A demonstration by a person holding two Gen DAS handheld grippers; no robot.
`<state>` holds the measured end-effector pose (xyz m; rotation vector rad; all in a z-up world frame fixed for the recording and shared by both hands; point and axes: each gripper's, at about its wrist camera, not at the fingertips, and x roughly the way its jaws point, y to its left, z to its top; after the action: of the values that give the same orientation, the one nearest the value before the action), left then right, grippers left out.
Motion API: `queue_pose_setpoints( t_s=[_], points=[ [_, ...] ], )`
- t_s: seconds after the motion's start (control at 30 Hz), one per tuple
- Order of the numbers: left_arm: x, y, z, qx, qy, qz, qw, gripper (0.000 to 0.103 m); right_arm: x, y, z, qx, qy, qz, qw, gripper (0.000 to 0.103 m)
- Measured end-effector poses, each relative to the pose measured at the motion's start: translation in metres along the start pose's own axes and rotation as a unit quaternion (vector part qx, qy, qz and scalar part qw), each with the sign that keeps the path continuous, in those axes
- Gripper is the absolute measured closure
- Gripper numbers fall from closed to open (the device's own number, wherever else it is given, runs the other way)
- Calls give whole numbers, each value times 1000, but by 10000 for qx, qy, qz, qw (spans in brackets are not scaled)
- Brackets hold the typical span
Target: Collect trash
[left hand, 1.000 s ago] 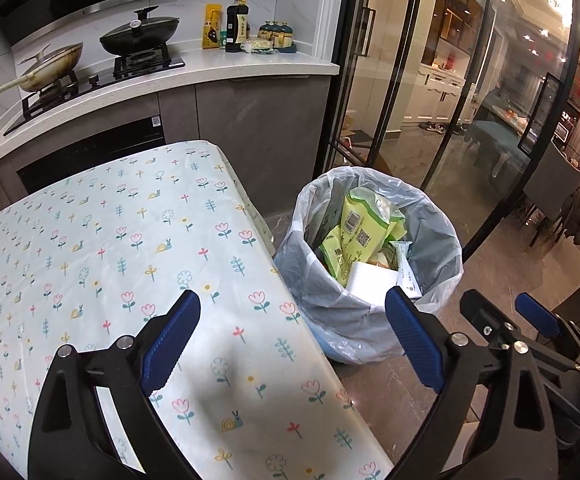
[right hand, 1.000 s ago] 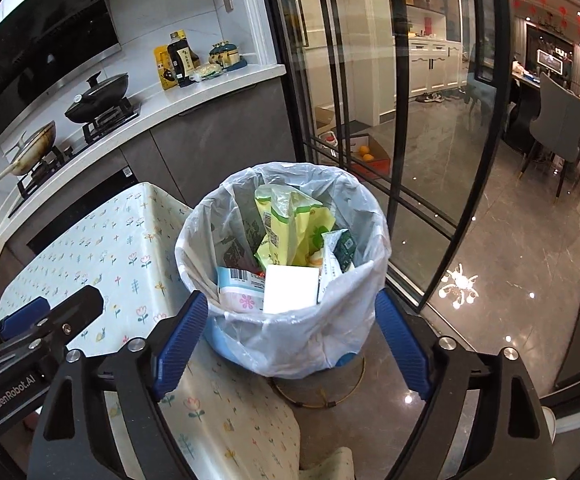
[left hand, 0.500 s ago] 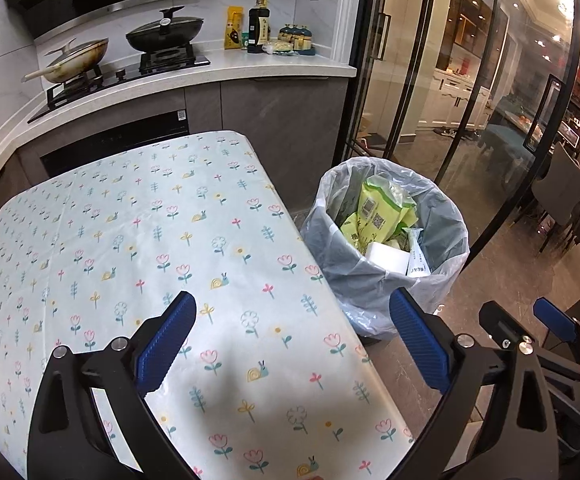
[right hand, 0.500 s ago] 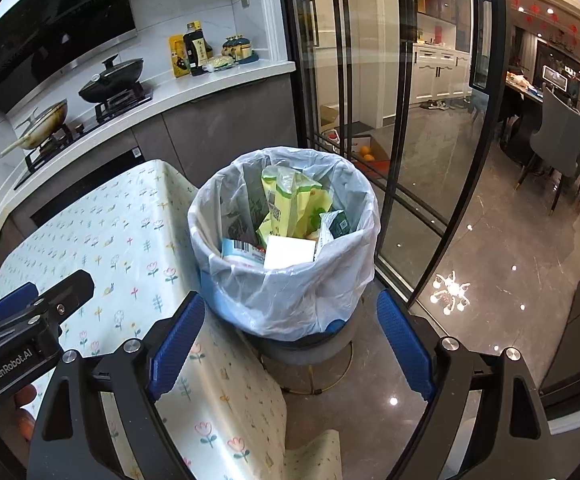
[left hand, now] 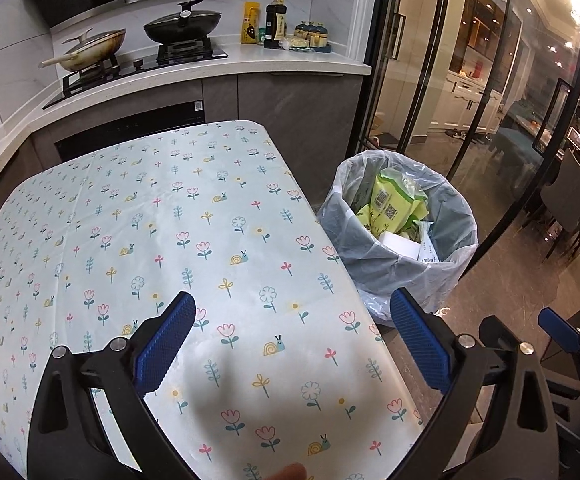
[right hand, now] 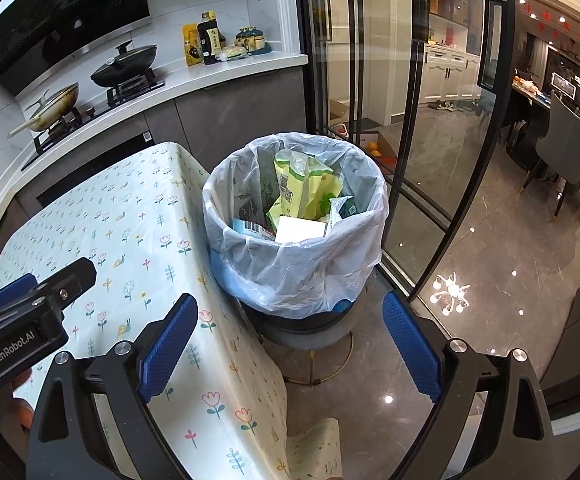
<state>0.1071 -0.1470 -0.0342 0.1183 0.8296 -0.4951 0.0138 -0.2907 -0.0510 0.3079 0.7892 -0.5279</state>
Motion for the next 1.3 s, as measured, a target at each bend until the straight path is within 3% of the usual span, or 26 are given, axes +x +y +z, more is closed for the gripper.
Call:
queue_pose_setpoints(
  t_s=[0.53,1.3],
  points=[
    [4,-4,-2,122,5,197,9997,9,5,3,0,-91,64,26,9999,13],
    [12,-3,30,30,137,199,9997,9,20,9,34,-159,90,87,9998,13]
  ],
)
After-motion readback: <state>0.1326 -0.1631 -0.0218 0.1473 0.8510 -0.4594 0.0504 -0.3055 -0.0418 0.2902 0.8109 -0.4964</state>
